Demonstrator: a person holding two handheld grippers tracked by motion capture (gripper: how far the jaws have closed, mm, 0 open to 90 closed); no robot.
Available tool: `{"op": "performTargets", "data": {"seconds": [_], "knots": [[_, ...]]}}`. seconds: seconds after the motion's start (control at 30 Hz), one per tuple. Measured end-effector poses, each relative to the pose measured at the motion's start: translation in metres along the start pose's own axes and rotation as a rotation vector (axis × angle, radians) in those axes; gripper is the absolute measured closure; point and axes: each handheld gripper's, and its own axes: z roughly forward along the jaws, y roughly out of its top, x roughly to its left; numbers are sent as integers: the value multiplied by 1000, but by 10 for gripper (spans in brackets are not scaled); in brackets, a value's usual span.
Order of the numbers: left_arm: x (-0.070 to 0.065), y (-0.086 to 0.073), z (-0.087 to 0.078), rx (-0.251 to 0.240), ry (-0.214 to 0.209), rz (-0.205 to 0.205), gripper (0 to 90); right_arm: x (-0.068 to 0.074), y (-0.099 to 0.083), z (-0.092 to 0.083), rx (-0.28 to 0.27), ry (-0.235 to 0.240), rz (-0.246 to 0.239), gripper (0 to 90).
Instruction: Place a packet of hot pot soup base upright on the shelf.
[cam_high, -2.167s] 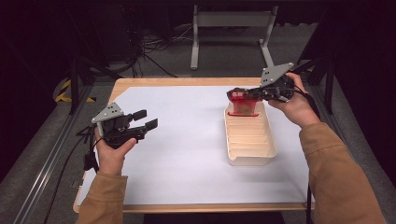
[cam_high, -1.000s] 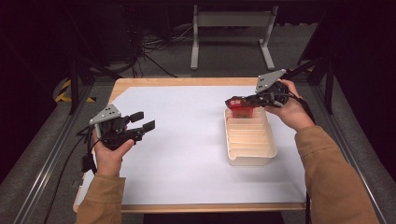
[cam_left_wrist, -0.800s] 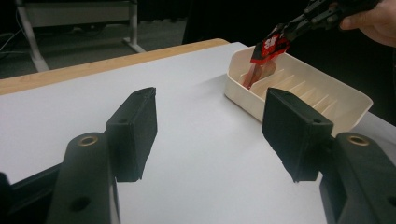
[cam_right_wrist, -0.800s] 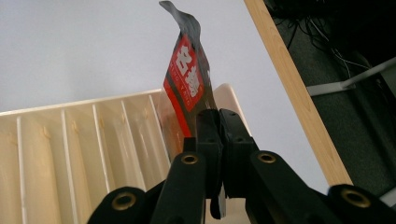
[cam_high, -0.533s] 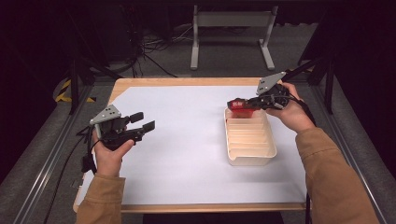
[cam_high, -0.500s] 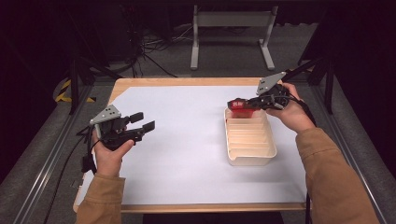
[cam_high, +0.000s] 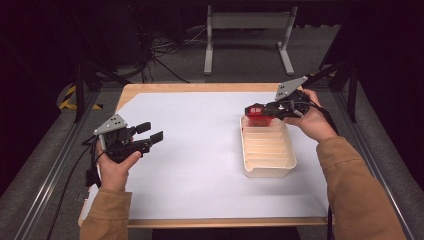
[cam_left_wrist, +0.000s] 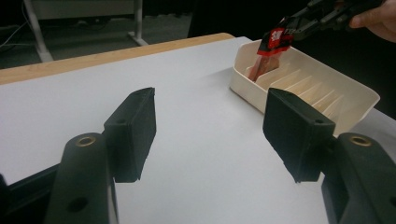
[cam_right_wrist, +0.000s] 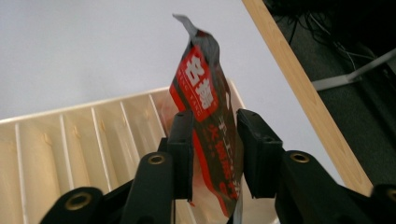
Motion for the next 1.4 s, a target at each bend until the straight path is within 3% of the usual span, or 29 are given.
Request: {"op": "performTargets", "data": {"seconds": [0.23, 0.43, 0.73, 1.17, 1.4], "knots": [[1, -3, -1, 20, 20, 5, 347, 2, 5, -8, -70, -12, 19, 581], [-2, -6, -4, 39, 37, 23, 325, 4, 10, -25, -133, -44, 35, 529], [-3, -9, -8, 64, 49, 37, 313, 12, 7, -55, -210, -74, 98, 491], [-2, -19, -17, 89, 64, 32, 295, 22, -27, -89, -256, -133, 189, 469], [4, -29, -20, 95, 72, 18, 286, 33, -55, -93, -287, -167, 256, 470]]}}
